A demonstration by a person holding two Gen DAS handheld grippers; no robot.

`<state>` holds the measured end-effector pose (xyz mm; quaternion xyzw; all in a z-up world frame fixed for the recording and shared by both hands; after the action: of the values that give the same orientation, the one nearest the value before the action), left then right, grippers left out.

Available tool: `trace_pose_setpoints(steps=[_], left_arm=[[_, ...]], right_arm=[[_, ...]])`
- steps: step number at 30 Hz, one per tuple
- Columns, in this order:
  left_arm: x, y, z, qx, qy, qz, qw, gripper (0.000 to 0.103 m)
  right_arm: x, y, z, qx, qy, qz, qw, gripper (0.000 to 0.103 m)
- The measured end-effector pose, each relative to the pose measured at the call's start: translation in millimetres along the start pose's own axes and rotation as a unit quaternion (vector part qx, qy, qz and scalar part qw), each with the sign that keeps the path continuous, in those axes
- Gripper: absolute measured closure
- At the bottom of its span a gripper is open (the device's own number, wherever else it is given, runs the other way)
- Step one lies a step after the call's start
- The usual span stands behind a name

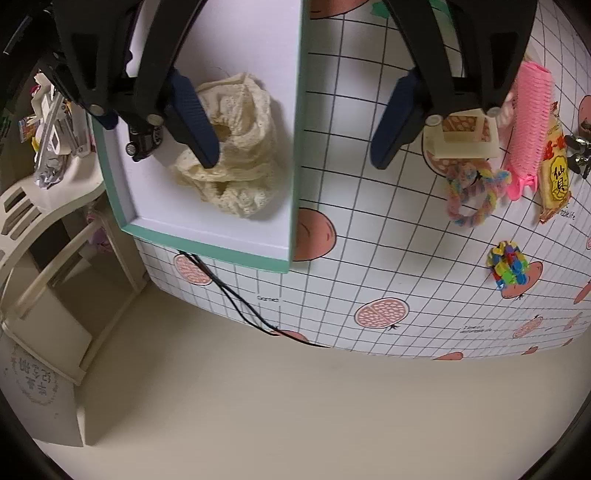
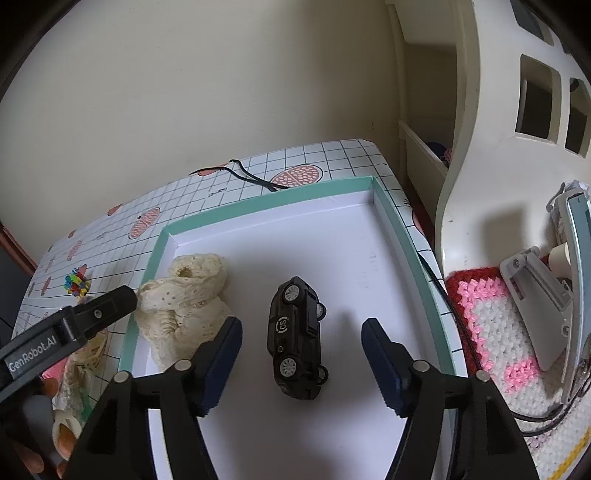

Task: Organize objects
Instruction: 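Lower the black car into the tray beside the cloth and open the right gripper, then withdraw both open grippers up and away from the tray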

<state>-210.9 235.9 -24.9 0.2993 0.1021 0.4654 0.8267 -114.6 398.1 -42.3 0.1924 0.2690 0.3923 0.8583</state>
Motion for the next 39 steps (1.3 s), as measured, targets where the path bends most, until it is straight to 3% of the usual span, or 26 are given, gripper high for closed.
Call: trace_pose_setpoints(steps=[6,9,11,14,23,39], left_arm=[[-8.7,-1.1,0.0,0.003,0.022,0.002,0.9998,0.009],[-11.9,-1.8,0.7,0.004,0.031,0.002,0.9995,0.008],[-13.8,-1.6,0.9,0.005,0.037,0.003,0.9993,0.000],[-15.1,-0.1,0.7,0.007,0.043,0.001,0.9990,0.000],[-17.3,-0.9,0.2,0.005,0.045,0.004,0.9990,0.000],[-18.9,-1.7,3.1,0.002,0.048,0.005,0.9988,0.000]], right_arm=[[0.4,0.4,0.1,0.003,-0.004,0.002,1.000,0.022],[2.1,1.1,-0.4,0.004,-0.007,0.000,1.000,0.016],[2.0,1.5,-0.1,0.005,-0.007,0.000,1.000,0.010],[2.5,2.0,0.4,0.007,-0.007,-0.001,1.000,0.006],[3.5,2.8,0.3,0.010,-0.014,0.000,1.000,0.000],[2.5,5.6,1.6,0.013,-0.019,-0.001,1.000,0.000]])
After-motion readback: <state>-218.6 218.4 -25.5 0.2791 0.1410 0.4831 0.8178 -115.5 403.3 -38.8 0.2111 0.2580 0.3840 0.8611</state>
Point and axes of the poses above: each gripper's, at about its wrist camera, not at the fingertips, and z roughly against the way its jaws point, x to its right, y to its top, the point moved 10 cm from there along -z, roughly the way its jaws point, and after that the axes turned 14 degrees about -z, right-handed, at the moved point
